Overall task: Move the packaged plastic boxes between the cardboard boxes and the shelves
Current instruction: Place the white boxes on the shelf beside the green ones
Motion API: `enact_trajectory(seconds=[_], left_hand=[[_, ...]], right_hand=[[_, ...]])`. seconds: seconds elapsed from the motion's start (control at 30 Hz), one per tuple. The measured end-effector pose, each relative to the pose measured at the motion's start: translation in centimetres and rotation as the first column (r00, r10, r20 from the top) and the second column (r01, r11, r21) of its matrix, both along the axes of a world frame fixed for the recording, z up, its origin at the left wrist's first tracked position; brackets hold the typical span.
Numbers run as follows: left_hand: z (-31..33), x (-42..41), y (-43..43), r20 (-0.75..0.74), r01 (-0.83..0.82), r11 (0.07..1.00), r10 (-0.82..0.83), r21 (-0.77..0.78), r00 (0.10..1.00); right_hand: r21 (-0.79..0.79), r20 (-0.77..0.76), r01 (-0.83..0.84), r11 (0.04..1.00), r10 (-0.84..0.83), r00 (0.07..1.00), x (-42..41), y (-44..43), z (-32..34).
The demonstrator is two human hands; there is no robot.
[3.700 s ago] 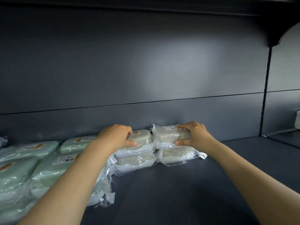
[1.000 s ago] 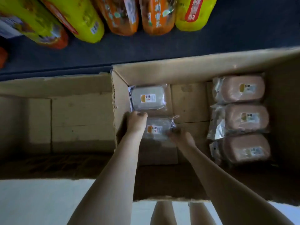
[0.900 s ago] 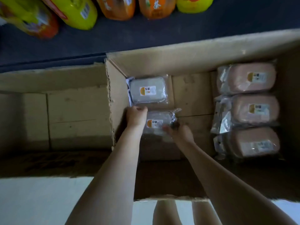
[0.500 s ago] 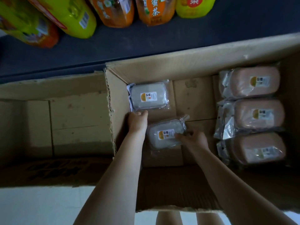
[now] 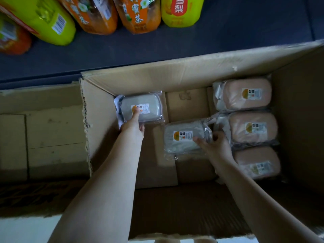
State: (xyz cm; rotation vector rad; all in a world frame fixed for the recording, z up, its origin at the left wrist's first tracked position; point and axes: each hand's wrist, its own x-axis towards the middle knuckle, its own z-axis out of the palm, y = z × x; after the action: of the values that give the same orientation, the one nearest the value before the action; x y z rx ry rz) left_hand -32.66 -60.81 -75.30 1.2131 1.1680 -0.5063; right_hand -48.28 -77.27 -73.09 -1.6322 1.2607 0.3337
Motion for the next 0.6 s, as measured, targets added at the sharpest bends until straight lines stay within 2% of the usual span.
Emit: enact_trajectory(seconds=[0.13, 0.23, 0.4, 0.6], left_hand=[[0.5, -0.8, 0.1, -0.099, -0.035, 0.999, 0.032, -0.020, 0.995], [1.4, -1.5, -0.2, -0.109, -0.026, 0.998, 0.020, -0.056, 0.994], [2.9, -3.5, -0.4, -0.054, -0.006, 0.995, 0.000, -0.104, 0.999], [6.9, -6.6, 0.2, 0.060, 0.060, 0.987, -0.051, -0.149, 0.997]], right_hand=[[-0.062, 0.041, -0.058, 0.996, 0.060, 0.997, -0.3, -0.7, 0.9], [-0.136, 0.078, -0.104, 0.985, 0.115, 0.990, -0.7, -1.2, 1.9], [-0.263, 0.084, -0.193, 0.945, 0.222, 0.971, -2.0, -1.7, 2.9], [-0.322, 0.105, -0.176, 0.930, 0.220, 0.970, -3.6, -1.7, 5.2]])
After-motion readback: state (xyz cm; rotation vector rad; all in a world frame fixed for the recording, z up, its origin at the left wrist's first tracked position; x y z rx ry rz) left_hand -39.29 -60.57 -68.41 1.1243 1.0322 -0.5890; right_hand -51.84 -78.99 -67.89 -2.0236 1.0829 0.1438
